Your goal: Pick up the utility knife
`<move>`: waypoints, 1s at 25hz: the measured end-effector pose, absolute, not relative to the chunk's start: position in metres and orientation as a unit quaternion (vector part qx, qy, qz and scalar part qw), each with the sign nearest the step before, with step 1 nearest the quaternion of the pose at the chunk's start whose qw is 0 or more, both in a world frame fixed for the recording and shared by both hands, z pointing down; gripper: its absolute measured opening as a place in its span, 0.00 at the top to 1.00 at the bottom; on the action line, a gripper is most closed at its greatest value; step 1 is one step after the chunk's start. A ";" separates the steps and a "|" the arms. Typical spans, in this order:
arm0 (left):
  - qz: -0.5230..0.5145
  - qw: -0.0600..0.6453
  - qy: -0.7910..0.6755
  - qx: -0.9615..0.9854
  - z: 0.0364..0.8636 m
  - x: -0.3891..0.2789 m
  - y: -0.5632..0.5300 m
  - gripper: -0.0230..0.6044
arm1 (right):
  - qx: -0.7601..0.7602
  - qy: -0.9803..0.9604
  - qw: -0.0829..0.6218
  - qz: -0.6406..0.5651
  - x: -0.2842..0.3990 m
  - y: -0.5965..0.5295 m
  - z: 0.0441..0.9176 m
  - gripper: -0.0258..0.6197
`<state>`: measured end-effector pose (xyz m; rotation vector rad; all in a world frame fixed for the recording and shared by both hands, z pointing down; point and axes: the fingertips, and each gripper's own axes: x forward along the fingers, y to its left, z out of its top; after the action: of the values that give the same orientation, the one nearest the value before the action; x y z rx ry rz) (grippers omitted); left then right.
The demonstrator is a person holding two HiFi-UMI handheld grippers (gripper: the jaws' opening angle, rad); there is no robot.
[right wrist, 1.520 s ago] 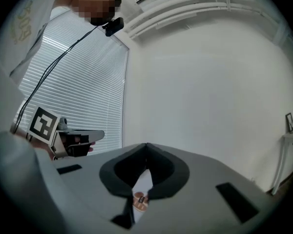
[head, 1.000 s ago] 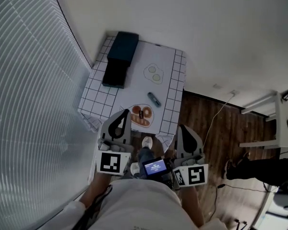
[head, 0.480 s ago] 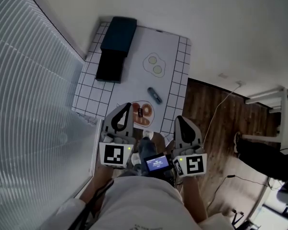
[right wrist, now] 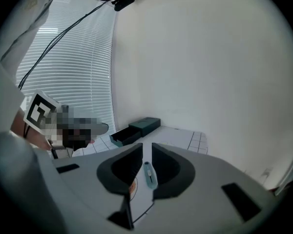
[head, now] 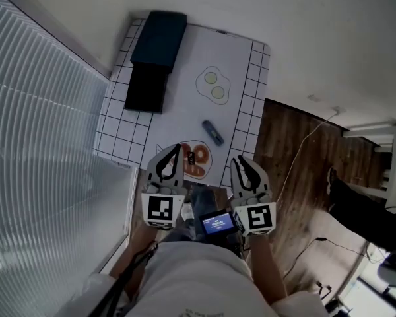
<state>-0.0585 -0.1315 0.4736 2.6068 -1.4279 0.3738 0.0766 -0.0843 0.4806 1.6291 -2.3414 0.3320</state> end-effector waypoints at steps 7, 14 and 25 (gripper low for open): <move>0.153 0.097 -0.468 0.865 0.514 -0.045 -0.135 0.96 | 0.554 -0.804 0.156 0.149 0.083 -0.096 0.522 0.84; 0.181 0.109 -0.462 0.861 0.544 -0.044 -0.142 0.96 | 0.539 -0.807 0.175 0.168 0.079 -0.113 0.553 0.84; 0.216 0.133 -0.458 0.852 0.580 -0.042 -0.145 0.96 | 0.513 -0.808 0.211 0.200 0.074 -0.123 0.589 0.77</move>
<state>-0.0417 -0.1446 0.5801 2.4717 -1.3291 0.6272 0.0743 -0.1228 0.5892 1.4249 -2.2453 0.5568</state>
